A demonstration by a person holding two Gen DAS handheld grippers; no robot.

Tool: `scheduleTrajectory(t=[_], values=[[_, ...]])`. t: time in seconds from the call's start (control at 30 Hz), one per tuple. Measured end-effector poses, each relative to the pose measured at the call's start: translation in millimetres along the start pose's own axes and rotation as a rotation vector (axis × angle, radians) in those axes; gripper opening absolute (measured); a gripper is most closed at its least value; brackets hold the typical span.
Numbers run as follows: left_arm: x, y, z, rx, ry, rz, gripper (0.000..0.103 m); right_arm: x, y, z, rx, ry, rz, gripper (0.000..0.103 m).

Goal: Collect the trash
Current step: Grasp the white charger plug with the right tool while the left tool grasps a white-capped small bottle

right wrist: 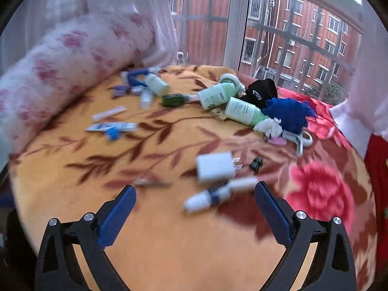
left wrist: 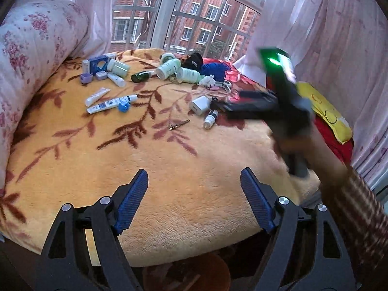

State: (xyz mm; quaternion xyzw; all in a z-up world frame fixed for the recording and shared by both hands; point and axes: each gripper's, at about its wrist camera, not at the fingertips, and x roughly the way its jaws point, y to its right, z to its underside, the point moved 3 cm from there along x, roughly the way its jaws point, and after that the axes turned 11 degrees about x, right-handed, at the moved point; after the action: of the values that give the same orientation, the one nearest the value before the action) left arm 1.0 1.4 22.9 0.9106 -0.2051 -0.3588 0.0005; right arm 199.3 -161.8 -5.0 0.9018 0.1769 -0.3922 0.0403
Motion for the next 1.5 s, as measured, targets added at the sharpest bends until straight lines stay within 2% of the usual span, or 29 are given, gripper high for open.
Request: scheduleTrajectory(t=[0.2,0.47,0.5,0.57,0.6,0.67,0.87,1.3,1.5], values=[[13.1,-8.9,9.3,-0.001,-0.041,0.000,0.077,65.4,13.0,-30.2,0.010,-0.107,0.020,0.097],[22.8,-20.2,16.3,-0.015,-0.066,0.006,0.077,107.4,11.0,-26.7,-0.047,-0.216,0.083,0.096],[23.8,-20.5,17.0,-0.016,-0.070,0.007,0.077,110.0,10.8,-24.8,-0.062,-0.216,0.087,0.095],[25.6,-20.5,18.0,-0.018,-0.074,0.013,0.077,113.7,10.6,-21.2,-0.076,-0.223,0.074,0.084],[26.2,-20.2,18.4,-0.019,-0.075,0.015,0.077,113.3,11.0,-20.5,-0.072,-0.219,0.068,0.082],[27.3,-19.1,19.4,-0.020,-0.081,0.019,0.077,109.3,13.1,-21.4,-0.052,-0.204,0.055,0.068],[31.0,-17.2,23.0,-0.028,-0.097,0.030,0.077,94.7,15.2,-20.5,-0.027,-0.183,0.023,0.068],[32.5,-19.3,23.6,-0.037,-0.107,0.028,0.077,38.3,5.1,-19.5,-0.015,-0.072,-0.057,0.068],[42.0,-4.3,10.3,0.040,-0.097,0.061,0.077,-1.5,1.5,-18.4,-0.010,-0.037,-0.087,0.068]])
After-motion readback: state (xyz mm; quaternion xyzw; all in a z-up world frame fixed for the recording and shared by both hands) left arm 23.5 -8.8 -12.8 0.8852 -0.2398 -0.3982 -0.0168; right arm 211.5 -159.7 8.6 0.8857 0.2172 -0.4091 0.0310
